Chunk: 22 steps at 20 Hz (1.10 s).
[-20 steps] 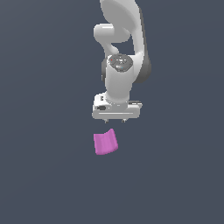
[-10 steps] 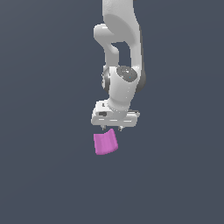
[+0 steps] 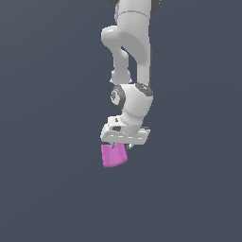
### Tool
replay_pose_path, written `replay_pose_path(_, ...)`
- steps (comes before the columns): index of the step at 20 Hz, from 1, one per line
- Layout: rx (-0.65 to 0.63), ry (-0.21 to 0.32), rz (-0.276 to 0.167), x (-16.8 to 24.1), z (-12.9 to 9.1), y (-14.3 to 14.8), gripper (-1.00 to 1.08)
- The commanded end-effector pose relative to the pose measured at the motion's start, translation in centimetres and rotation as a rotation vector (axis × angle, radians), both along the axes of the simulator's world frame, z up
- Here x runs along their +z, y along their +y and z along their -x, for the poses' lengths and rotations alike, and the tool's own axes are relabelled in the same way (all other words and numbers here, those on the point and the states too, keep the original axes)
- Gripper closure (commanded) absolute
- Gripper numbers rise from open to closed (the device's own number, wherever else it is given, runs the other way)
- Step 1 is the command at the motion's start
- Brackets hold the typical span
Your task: Pick up the object and move it to a goal position.
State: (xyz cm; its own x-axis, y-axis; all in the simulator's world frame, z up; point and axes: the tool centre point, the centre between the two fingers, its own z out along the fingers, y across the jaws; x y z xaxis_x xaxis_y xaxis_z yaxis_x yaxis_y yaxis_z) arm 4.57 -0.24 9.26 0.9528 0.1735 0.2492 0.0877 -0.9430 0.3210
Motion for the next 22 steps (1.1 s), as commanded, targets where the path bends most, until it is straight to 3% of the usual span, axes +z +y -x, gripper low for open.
replay_pose_path(1, 0.036, -0.038, 0.029, -0.7, -0.5, 0.3, -0.6)
replay_pose_path(11, 0.17, -0.139, 0.091, -2.2, -1.3, 2.0, -0.6)
replay_pose_path(22, 0.219, -0.165, 0.103, -2.6, -1.4, 2.8, -0.6)
